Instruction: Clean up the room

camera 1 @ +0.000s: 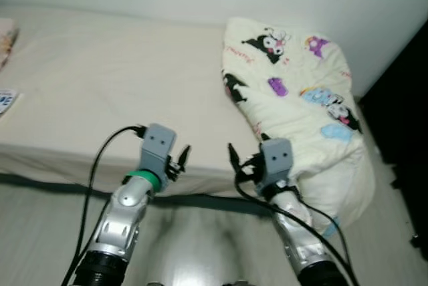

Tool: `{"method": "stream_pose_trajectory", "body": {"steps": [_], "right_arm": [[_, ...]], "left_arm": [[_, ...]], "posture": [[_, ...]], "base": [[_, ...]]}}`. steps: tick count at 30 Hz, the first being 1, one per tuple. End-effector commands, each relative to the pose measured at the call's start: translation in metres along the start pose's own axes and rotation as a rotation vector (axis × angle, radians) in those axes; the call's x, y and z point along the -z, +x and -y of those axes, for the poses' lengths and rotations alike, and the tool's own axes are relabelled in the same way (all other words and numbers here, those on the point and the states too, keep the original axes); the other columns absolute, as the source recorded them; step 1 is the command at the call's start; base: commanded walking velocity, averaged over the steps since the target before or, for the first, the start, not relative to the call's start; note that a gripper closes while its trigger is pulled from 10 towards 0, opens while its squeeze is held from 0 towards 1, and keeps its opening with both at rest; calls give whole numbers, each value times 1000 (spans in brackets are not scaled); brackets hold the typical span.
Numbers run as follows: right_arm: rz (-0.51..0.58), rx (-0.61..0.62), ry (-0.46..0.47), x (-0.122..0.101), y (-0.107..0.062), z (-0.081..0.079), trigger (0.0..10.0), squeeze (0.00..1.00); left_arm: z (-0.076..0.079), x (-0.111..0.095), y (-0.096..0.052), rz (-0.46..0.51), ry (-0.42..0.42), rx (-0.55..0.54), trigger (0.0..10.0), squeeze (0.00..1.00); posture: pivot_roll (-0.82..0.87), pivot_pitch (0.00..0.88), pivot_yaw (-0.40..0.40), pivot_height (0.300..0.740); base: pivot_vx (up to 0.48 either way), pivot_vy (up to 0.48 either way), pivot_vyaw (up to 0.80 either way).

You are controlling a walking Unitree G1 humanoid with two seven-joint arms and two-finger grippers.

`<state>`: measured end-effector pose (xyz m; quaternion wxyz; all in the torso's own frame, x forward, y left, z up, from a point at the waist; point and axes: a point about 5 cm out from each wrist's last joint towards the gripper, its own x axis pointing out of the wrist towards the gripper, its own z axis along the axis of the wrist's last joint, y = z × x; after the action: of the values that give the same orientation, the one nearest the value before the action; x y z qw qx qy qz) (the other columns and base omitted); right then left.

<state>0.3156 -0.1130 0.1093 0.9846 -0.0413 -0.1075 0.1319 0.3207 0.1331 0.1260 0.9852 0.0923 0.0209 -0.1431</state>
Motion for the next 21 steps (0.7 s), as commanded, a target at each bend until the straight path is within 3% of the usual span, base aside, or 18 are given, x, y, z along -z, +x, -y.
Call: {"method": "stream_pose_trajectory", "body": {"steps": [1, 10, 21], "right_arm": [[-22, -13, 11, 5, -3, -6, 10000, 0], [-26, -13, 5, 5, -3, -4, 10000, 0], [-27, -7, 4, 6, -3, -1, 10000, 0]], "left_arm": [[0, 7, -2, -28, 3, -2, 10000, 0], [1, 8, -2, -29, 1, 1, 10000, 0], [1, 8, -2, -22, -33, 9, 10000, 0]], "posture": [[24, 137, -11, 726], [20, 131, -13, 726], [18, 125, -19, 726]], "base": [[240, 0, 0], [241, 0, 0], [0, 0, 0]]}}
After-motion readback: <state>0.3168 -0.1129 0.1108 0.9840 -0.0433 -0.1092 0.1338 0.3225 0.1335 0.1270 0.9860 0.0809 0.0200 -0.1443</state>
